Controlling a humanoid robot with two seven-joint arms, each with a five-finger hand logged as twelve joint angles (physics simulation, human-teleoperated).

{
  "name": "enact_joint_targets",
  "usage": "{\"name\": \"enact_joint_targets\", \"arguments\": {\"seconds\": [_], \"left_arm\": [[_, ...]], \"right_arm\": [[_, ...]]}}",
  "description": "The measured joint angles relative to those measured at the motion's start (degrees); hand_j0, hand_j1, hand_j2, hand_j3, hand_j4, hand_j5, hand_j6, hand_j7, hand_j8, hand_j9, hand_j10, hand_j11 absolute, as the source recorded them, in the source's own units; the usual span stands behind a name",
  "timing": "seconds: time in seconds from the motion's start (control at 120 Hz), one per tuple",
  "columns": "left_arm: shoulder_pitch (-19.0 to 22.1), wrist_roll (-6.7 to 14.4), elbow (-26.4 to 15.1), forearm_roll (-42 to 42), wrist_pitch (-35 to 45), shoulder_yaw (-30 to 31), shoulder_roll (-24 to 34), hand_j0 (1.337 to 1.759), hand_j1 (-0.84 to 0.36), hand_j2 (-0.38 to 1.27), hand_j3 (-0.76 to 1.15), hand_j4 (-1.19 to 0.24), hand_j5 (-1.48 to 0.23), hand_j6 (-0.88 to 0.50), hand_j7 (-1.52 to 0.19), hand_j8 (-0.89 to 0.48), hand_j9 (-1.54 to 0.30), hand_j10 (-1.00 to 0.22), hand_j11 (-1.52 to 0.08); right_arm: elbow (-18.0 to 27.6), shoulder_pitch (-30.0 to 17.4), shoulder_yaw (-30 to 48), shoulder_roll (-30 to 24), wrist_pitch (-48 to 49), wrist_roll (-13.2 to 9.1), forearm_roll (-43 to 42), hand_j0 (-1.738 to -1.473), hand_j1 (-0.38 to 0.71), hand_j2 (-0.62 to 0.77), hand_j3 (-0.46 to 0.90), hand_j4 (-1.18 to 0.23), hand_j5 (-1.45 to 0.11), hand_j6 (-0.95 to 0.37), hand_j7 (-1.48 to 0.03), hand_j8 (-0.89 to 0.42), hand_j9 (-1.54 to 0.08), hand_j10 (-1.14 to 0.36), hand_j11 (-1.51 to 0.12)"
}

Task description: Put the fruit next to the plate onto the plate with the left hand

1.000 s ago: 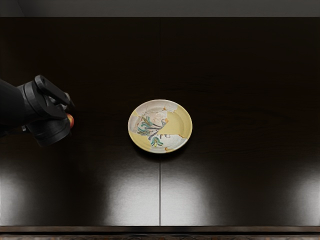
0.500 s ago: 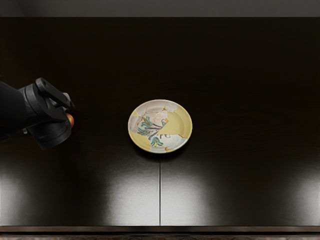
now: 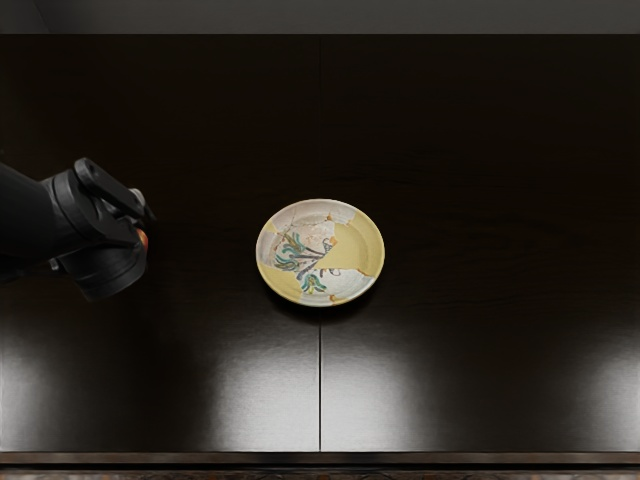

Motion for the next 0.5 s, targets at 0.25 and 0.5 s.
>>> {"name": "enact_joint_targets", "arguments": {"seconds": [0.25,0.5], "left_arm": [[1.14,0.0,0.29,-0.19,1.32,0.39,0.0,1.658,-0.16,0.08,0.0,-0.42,-0.55,-0.42,-0.55,-0.42,-0.55,-0.42,-0.55],[1.21,0.0,0.34,-0.3,1.93,0.42,0.0,1.658,-0.18,0.09,0.0,-0.45,-0.58,-0.45,-0.58,-0.45,-0.58,-0.44,-0.58]], "right_arm": [[-0.01,0.01,0.0,0.0,0.0,-0.01,0.0,-1.658,-0.33,0.0,0.0,-0.02,-0.02,-0.02,-0.02,-0.02,-0.02,-0.02,-0.02],[-0.02,0.02,0.0,0.0,0.0,0.01,0.0,-1.658,-0.33,0.0,0.0,-0.02,-0.02,-0.02,-0.02,-0.02,-0.02,-0.02,-0.02]]}}
